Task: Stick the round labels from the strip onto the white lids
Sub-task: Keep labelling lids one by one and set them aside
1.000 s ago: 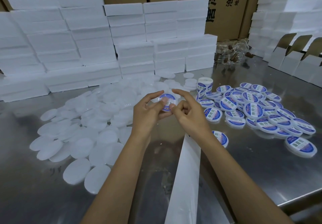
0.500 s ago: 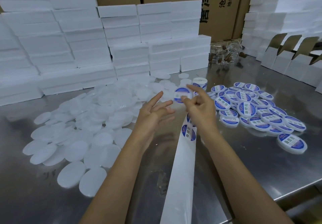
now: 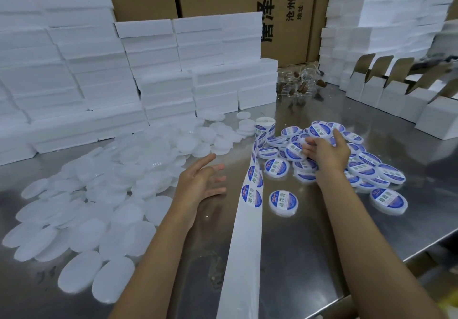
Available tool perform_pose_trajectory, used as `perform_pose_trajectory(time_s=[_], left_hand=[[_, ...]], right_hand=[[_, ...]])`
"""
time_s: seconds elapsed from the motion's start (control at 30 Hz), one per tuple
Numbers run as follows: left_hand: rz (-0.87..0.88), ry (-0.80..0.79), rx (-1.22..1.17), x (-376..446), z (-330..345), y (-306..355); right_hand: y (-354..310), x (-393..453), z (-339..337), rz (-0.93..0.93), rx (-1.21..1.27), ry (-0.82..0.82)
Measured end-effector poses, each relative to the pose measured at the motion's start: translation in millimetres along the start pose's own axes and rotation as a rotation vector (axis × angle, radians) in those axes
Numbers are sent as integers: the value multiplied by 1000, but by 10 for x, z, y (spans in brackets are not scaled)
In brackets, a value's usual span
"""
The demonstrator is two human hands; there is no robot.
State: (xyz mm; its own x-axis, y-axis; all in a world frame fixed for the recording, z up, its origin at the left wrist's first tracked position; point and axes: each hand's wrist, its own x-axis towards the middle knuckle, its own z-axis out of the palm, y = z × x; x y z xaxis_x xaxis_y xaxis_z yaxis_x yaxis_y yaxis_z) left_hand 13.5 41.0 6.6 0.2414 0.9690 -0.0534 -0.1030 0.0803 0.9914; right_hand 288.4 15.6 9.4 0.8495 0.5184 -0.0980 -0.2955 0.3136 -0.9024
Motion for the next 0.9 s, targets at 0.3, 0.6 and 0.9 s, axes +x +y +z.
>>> perform_pose_trajectory(time_s=[0.3,0.6,0.9], left_hand=[[-21,37,2,21,-5,-30],[0,167,-4,29,-11,-47],[258,463,-65,9,-173,186]], right_hand=[[-1,-132,70,-73,-82,-117],[226,-773,341,-463,-601,-460],[377,-1325,823,-944,-961,-898]])
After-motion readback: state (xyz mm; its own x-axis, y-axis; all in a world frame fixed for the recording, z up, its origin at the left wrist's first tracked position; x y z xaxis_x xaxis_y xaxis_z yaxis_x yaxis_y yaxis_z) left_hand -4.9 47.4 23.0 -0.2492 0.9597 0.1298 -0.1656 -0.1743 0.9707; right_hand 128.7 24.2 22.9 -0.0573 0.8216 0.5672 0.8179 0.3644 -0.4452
